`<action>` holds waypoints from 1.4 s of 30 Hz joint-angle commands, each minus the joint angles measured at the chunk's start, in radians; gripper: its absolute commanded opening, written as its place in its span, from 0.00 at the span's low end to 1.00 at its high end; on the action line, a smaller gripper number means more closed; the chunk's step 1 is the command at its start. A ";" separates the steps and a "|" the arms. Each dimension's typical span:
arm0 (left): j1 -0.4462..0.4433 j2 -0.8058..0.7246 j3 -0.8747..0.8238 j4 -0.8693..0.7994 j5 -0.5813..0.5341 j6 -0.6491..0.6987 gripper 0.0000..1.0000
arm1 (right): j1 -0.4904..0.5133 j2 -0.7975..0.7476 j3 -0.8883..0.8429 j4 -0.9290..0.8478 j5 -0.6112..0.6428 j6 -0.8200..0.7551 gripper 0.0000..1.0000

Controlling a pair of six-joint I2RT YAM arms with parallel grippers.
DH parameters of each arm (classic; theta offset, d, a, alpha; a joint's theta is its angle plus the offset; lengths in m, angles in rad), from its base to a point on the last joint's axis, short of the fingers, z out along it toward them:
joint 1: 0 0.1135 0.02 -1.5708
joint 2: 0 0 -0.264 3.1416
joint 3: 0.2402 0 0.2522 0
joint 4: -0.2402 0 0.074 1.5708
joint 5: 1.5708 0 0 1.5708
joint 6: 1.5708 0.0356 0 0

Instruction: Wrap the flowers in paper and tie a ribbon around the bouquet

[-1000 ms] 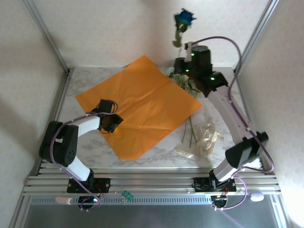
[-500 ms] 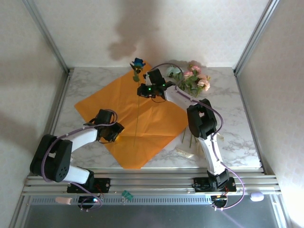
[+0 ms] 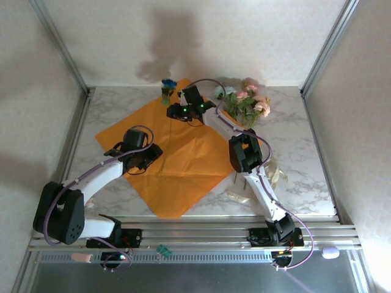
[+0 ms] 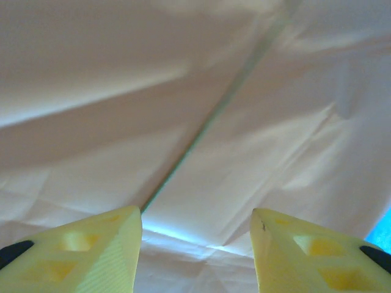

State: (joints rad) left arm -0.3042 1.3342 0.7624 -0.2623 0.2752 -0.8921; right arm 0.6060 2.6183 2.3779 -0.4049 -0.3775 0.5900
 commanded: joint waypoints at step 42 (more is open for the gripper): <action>0.058 0.329 0.024 0.037 0.010 -0.018 0.45 | -0.495 -0.389 -0.567 -0.351 0.261 -0.274 0.59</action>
State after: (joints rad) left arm -0.2745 1.6741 0.8497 -0.1764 0.3145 -0.8711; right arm 0.0978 2.2070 1.7824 -0.7235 -0.1001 0.3244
